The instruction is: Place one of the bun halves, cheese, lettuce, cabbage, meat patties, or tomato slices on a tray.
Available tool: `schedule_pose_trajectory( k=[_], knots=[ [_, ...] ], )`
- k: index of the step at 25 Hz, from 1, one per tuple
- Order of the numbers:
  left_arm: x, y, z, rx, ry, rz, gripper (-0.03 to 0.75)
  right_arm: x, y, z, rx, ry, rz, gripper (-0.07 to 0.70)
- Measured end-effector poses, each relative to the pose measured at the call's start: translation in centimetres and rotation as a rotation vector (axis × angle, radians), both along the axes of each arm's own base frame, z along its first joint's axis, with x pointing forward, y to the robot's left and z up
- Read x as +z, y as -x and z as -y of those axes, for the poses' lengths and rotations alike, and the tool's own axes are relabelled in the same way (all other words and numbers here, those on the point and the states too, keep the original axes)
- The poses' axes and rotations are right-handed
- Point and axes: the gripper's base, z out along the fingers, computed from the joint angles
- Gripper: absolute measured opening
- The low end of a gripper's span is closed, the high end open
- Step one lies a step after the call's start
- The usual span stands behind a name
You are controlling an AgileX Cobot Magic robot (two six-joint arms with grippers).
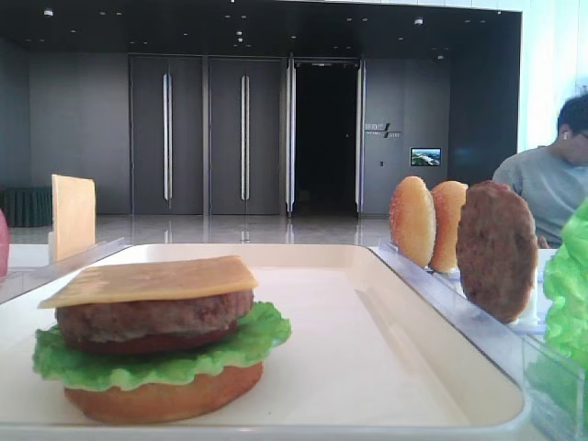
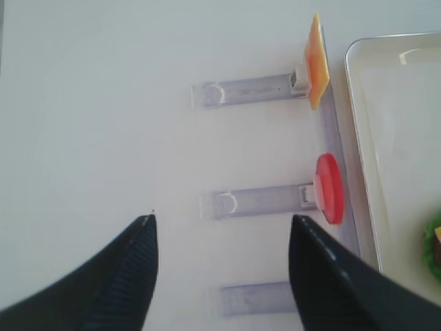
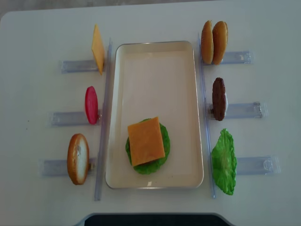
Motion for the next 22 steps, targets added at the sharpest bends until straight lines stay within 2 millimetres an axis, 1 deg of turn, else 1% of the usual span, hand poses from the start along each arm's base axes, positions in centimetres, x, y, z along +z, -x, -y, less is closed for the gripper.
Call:
schedule_pose_trajectory(
  k=[2,7,13,16,18,20,22],
  knots=[
    [-0.1,2.2,0.1,-0.002,-0.006,0.021,0.469,0.0,0.0,0.0,0.000,0.000,0.000,0.527],
    [-1.8,7.2,0.2,-0.002,-0.019,0.048,0.473,0.0,0.0,0.0,0.000,0.000,0.000,0.527],
    [-3.9,13.4,0.6,-0.012,-0.018,0.143,0.473,0.0,0.0,0.0,0.000,0.000,0.000,0.527],
    [-5.5,16.0,0.9,-0.032,-0.011,0.192,0.473,0.0,0.0,0.0,0.000,0.000,0.000,0.527],
    [-6.7,17.3,1.1,-0.054,-0.004,0.231,0.473,0.0,0.0,0.0,0.000,0.000,0.000,0.527],
    [-7.8,18.6,1.4,-0.075,0.001,0.279,0.471,0.0,0.0,0.0,0.000,0.000,0.000,0.527],
    [-9.0,19.4,1.6,-0.090,0.012,0.303,0.472,0.0,0.0,0.0,0.000,0.000,0.000,0.527]
  ],
)
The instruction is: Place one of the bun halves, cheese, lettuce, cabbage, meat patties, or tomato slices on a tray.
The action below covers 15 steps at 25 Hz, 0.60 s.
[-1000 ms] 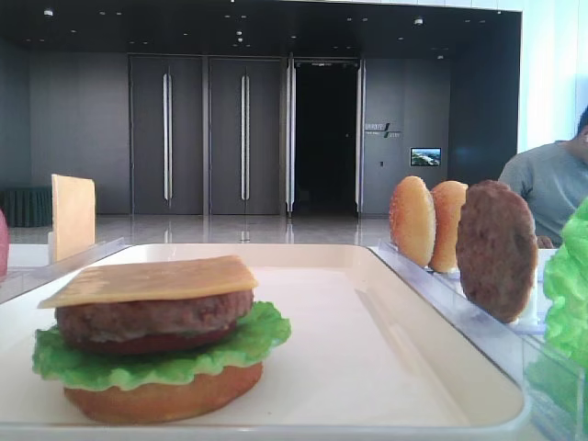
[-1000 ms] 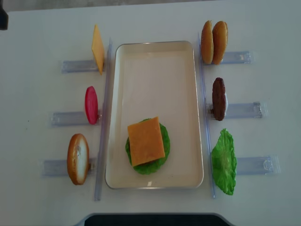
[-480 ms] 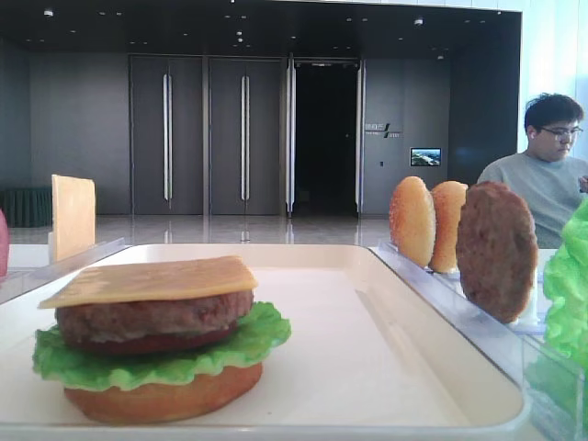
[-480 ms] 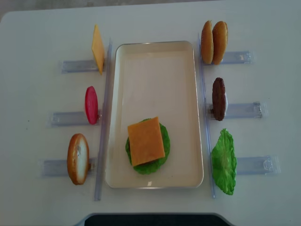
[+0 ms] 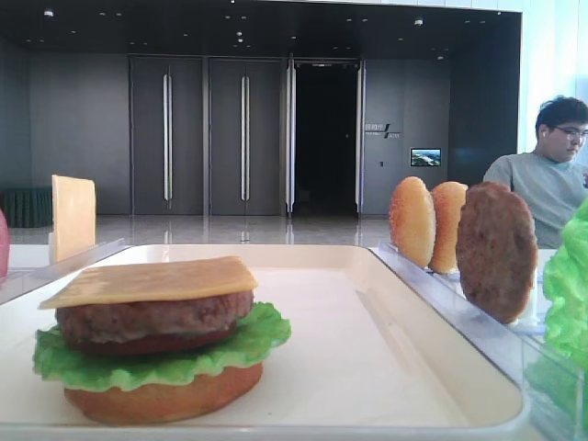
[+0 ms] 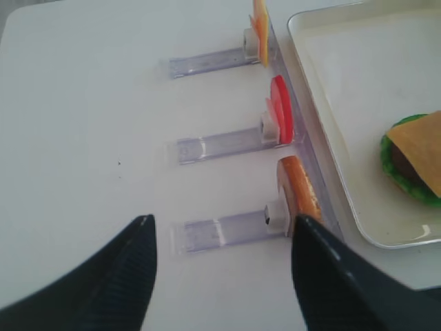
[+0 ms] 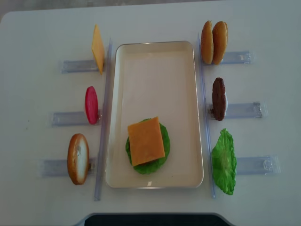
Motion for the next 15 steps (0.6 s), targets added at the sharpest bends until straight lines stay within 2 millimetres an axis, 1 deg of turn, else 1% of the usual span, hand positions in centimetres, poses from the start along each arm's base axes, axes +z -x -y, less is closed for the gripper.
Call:
schedule_pose_trajectory(
  k=[4,7,10,15],
  knots=[
    [-2.5,1.2,0.3,-0.019,0.024,0.032,0.472,0.0,0.0,0.0,0.000,0.000,0.000,0.527],
    [-4.0,1.8,0.6,-0.037,0.048,0.068,0.472,0.0,0.0,0.0,0.000,0.000,0.000,0.527],
    [-5.0,2.1,0.7,-0.044,0.057,0.091,0.472,0.0,0.0,0.0,0.000,0.000,0.000,0.527],
    [-6.0,1.8,0.7,-0.045,0.062,0.060,0.472,0.0,0.0,0.0,0.000,0.000,0.000,0.527]
  ],
)
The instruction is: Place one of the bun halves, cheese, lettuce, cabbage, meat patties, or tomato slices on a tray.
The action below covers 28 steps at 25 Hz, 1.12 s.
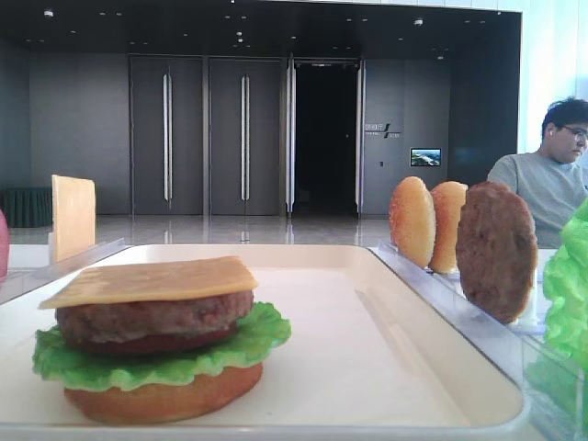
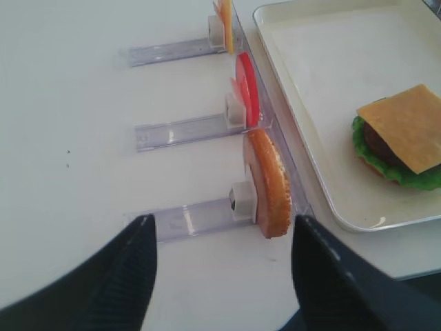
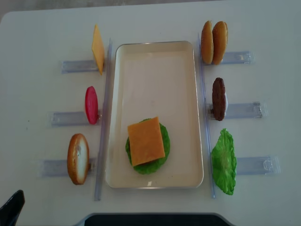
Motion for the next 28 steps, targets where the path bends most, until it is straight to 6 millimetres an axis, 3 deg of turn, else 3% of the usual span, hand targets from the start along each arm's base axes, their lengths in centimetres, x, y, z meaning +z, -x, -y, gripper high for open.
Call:
schedule_pose_trajectory(
  k=[28],
  knots=[
    [-0.41,-0.61,-0.05,0.006,0.004,0.024,0.472,0.00,0.00,0.00,0.000,0.000,0.000,0.527]
  ],
)
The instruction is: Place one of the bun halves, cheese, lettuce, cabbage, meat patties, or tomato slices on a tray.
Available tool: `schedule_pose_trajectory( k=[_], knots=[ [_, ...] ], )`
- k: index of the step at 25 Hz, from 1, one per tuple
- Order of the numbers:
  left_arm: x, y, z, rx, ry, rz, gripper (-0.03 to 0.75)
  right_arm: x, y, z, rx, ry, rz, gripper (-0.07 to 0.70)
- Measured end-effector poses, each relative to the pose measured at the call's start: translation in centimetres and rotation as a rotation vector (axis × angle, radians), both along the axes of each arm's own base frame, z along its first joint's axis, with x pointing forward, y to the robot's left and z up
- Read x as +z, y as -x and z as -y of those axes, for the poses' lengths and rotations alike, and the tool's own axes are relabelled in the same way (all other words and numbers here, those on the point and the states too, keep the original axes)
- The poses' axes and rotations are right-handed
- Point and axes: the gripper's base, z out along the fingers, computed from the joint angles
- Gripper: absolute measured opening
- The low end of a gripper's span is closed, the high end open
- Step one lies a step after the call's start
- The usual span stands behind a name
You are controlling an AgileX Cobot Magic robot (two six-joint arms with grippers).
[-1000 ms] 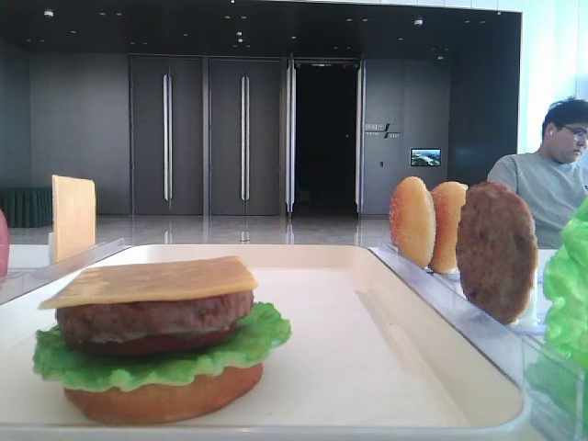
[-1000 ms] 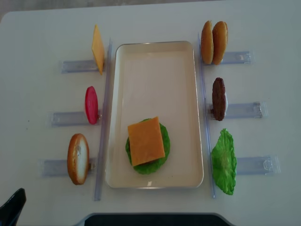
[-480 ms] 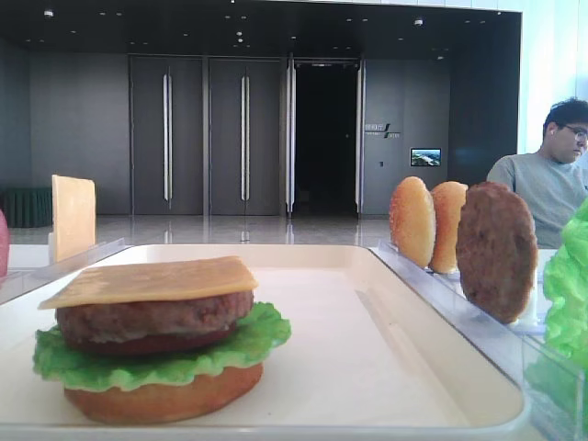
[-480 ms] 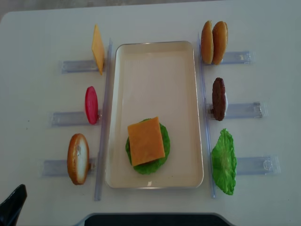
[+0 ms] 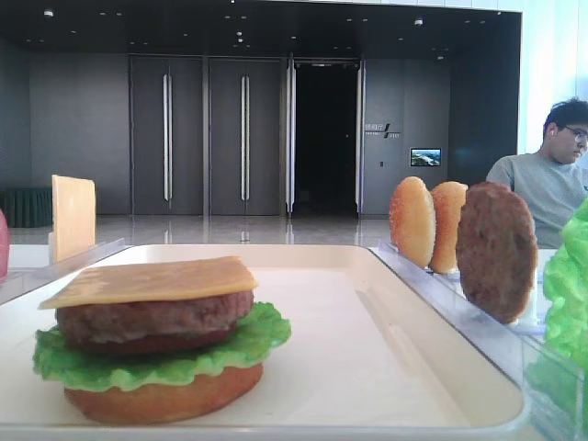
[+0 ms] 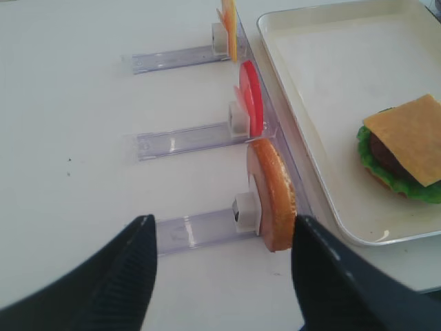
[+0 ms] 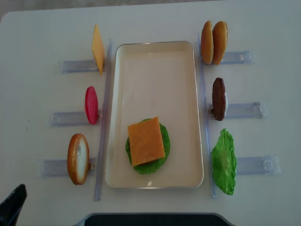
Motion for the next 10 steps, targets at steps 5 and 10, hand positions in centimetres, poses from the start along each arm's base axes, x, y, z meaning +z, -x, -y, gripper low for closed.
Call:
schedule_pose_trajectory(
  k=[5,10],
  knots=[
    [0.01,0.00,0.00,0.000,0.000,0.001,0.472,0.00,0.00,0.00,0.000,0.000,0.000,0.527],
    [0.01,-0.01,0.00,0.000,0.000,0.002,0.472,0.00,0.00,0.00,0.000,0.000,0.000,0.527]
  ],
)
